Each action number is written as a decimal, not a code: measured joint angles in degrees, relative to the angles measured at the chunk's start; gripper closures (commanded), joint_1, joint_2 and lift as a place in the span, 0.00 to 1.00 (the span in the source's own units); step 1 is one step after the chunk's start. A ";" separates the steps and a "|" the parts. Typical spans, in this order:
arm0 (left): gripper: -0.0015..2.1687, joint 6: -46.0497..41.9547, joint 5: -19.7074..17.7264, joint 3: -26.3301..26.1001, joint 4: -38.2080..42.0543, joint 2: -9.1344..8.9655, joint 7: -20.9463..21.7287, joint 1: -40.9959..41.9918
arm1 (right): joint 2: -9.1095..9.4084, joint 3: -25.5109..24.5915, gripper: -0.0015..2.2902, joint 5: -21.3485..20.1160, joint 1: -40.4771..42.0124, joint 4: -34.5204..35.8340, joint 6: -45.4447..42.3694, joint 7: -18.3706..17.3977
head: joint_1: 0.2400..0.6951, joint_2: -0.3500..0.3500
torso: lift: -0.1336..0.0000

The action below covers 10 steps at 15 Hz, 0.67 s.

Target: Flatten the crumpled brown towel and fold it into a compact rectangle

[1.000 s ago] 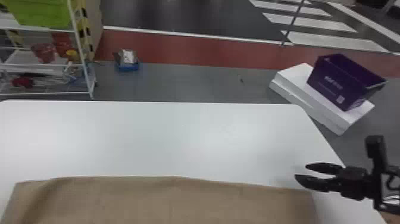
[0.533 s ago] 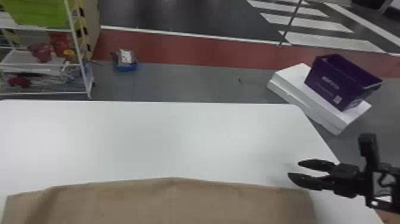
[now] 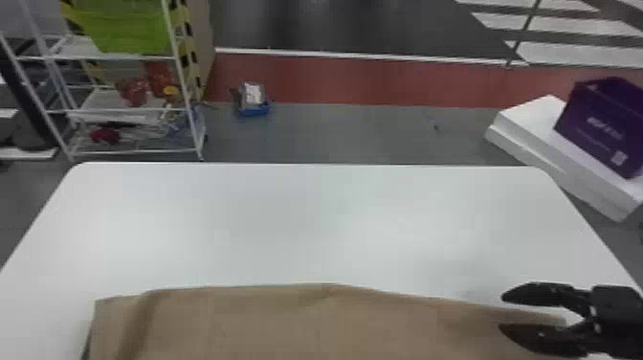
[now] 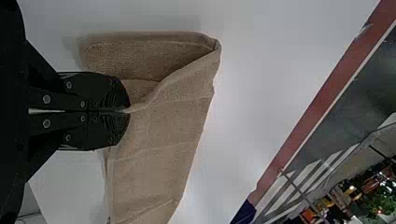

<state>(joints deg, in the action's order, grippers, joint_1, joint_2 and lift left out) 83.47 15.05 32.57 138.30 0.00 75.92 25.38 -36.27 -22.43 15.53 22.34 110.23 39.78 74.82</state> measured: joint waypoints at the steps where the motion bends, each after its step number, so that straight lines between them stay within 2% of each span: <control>1: 0.79 0.00 0.36 -0.16 -0.21 0.00 0.21 -0.14 | -0.33 1.21 0.15 -1.16 -0.22 0.16 0.72 0.52 | 1.00 0.42 | 0.07; 4: 0.79 -0.13 0.83 -0.32 -0.67 0.00 0.49 -0.25 | -2.23 4.78 0.19 -5.52 -1.00 -1.00 1.71 2.61 | 1.00 0.43 | 0.07; 6: 0.79 -0.63 0.86 -0.36 -1.09 0.00 0.55 -0.27 | -3.50 6.13 0.25 -8.04 -1.19 -2.87 1.59 2.81 | 1.00 0.40 | 0.07; 7: 0.79 -0.86 0.86 -0.46 -1.35 0.00 0.55 -0.35 | -4.06 6.45 0.25 -8.89 -1.36 -4.04 1.27 2.79 | 1.00 0.36 | 0.07; 8: 0.79 -1.00 0.86 -0.54 -1.64 0.00 0.55 -0.50 | -4.49 6.57 0.28 -9.25 -1.54 -4.88 1.05 2.95 | 1.00 0.34 | 0.07; 10: 0.79 -1.19 0.89 -0.68 -2.04 0.00 0.53 -0.76 | -5.14 6.47 0.29 -9.36 -1.67 -5.63 0.70 3.22 | 1.00 0.33 | 0.07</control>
<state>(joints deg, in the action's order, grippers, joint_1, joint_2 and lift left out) 82.28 15.94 31.89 136.26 0.00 76.45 24.62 -41.40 -15.96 6.17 20.67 104.60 40.48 78.05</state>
